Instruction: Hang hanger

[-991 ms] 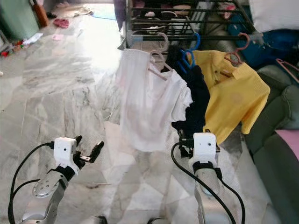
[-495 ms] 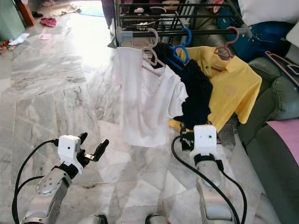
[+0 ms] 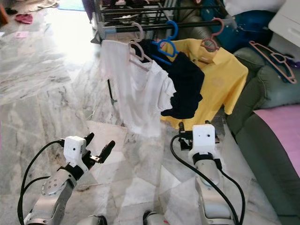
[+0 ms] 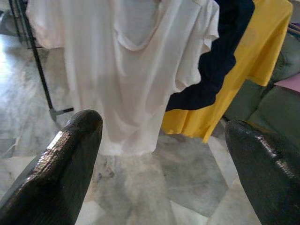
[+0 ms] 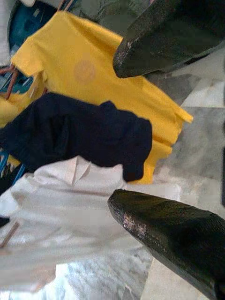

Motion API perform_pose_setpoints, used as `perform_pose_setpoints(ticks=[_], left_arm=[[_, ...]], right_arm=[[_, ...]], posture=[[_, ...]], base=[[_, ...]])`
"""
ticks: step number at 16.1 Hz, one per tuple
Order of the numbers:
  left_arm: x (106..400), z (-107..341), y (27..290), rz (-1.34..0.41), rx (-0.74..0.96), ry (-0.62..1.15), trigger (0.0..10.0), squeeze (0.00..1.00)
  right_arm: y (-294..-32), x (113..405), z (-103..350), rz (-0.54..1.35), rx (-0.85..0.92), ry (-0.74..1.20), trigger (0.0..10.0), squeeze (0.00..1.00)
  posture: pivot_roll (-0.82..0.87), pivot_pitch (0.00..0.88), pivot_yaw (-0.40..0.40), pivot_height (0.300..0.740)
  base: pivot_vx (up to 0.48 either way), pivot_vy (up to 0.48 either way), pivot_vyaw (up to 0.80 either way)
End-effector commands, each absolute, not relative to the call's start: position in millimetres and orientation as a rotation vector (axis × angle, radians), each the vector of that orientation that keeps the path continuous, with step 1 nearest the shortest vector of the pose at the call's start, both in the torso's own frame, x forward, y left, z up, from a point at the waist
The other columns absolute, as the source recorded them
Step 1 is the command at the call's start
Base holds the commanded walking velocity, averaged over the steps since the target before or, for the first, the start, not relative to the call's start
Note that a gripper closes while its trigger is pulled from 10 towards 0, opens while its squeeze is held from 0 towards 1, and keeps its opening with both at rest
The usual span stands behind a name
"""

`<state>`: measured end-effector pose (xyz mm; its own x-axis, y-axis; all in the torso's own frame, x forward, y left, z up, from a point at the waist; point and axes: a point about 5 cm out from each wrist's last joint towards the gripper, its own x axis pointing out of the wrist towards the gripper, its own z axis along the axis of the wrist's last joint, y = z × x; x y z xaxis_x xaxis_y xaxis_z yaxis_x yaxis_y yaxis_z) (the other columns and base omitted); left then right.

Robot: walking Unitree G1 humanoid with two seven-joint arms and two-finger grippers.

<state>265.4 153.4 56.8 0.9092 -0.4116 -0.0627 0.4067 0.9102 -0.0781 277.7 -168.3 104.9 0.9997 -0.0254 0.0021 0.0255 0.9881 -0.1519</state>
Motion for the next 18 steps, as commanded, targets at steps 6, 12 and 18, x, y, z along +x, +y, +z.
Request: perform_pose_setpoints(ticks=[6, 12, 18], left_arm=[[263.1, 55.3, 149.6, -0.464, -0.066, 0.078, 10.0, 0.0], [257.4, 51.0, 147.5, -0.492, -0.063, 0.092, 10.0, 0.0], [261.7, 53.9, 148.7, -0.479, -0.056, 0.085, 10.0, 0.0]], right_arm=[[-166.6, 279.2, 101.4, -0.019, -0.15, 0.019, 10.0, 0.0], [-162.5, 278.5, 99.4, 0.005, -0.156, 0.02, 10.0, 0.0], [-160.6, 288.6, 104.6, 0.005, -0.146, -0.006, 10.0, 0.0]], posture=[[-0.12, 0.17, -0.062, 0.74], [-0.1, 0.15, -0.065, 0.74], [-0.09, 0.127, -0.049, 0.74]], base=[[0.284, 0.0, -0.27], [0.319, 0.0, -0.21], [0.292, 0.0, 0.0]])
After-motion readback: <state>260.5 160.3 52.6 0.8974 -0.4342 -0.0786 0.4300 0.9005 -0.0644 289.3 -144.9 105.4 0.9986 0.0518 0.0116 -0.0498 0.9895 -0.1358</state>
